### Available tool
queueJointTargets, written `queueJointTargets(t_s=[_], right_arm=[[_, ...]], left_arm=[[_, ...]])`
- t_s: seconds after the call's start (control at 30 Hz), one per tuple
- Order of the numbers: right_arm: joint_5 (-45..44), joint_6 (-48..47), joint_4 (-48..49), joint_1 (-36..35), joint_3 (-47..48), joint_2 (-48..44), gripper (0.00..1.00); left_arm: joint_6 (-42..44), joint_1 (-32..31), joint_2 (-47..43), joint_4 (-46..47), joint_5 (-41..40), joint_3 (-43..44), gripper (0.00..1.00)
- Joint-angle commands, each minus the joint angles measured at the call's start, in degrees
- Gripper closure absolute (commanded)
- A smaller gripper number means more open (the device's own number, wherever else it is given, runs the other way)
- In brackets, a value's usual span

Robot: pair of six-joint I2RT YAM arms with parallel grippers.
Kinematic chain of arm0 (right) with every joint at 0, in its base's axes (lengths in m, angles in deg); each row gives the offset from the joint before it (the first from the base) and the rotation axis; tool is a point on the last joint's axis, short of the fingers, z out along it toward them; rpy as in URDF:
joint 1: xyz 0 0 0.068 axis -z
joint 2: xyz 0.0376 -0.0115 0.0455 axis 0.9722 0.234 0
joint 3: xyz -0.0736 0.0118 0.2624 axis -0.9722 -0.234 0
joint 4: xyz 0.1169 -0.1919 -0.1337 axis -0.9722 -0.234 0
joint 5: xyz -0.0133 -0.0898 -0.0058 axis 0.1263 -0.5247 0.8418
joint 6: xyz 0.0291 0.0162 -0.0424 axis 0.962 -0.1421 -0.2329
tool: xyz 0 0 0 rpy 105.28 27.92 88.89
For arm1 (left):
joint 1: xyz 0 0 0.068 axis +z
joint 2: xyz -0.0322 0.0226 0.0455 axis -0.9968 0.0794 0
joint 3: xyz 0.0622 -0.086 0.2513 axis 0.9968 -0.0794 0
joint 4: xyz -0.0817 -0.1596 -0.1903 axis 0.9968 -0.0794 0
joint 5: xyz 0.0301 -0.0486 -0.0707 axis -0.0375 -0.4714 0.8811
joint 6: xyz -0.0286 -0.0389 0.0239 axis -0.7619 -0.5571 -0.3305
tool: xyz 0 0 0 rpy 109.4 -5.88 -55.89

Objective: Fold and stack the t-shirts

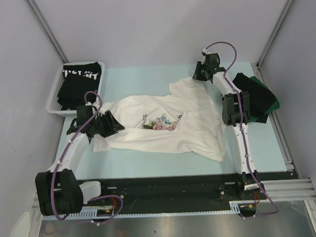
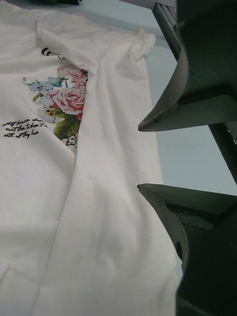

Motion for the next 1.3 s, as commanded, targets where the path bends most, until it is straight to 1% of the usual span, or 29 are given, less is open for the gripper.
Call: queueJointTargets(t_s=[0.0, 0.03, 0.1, 0.13, 0.33, 0.5, 0.67, 0.73, 0.77, 0.87, 1.1, 1.27], right_arm=[[1.4, 1.2, 1.2, 0.0, 2.5, 1.0, 0.69], [1.7, 1.2, 1.1, 0.0, 2.4, 1.0, 0.72], [1.5, 1.2, 0.9, 0.1, 2.4, 1.0, 0.94], [1.3, 1.4, 0.9, 0.0, 2.4, 1.0, 1.0], [0.9, 1.4, 0.8, 0.0, 2.1, 0.4, 1.0], [1.0, 1.1, 2.7, -0.1, -0.4, -4.8, 1.0], [1.3, 0.2, 2.0, -0.2, -2.1, -8.9, 1.0], [1.2, -0.8, 1.2, -0.5, -3.0, -10.4, 1.0], [1.1, -1.1, 1.1, -0.5, -4.0, -10.9, 1.0], [0.8, -2.1, 1.0, -0.8, -6.5, -13.0, 1.0], [1.4, -2.6, 0.2, -1.1, -9.5, -14.9, 1.0], [2.4, -2.2, -1.1, -1.6, -9.9, -14.9, 1.0]], left_arm=[[0.2, 0.2, -0.2, 1.1, 1.4, 2.1, 0.48], [0.2, 0.2, -0.2, 1.0, 1.5, 2.0, 0.48], [0.2, 0.2, -0.5, 1.2, 1.4, 1.8, 0.48], [0.2, 0.2, -0.4, 1.2, 1.3, 1.7, 0.48], [0.1, 0.2, -0.6, 1.5, 0.9, 0.9, 0.48], [-0.5, 0.1, 0.4, 2.8, -0.5, 0.9, 0.47], [-0.9, 0.1, 2.5, 5.6, -3.6, 1.2, 0.46], [-1.1, 0.1, 4.2, 5.9, -6.0, 2.0, 0.46], [-1.1, 0.1, 4.7, 6.1, -8.8, 2.3, 0.46], [-0.7, 0.2, 7.6, 7.0, -12.0, 3.7, 0.44], [-0.3, 0.2, 14.7, 12.0, -11.4, 9.5, 0.44], [1.0, 0.1, 21.0, 13.3, -11.9, 15.4, 0.43]])
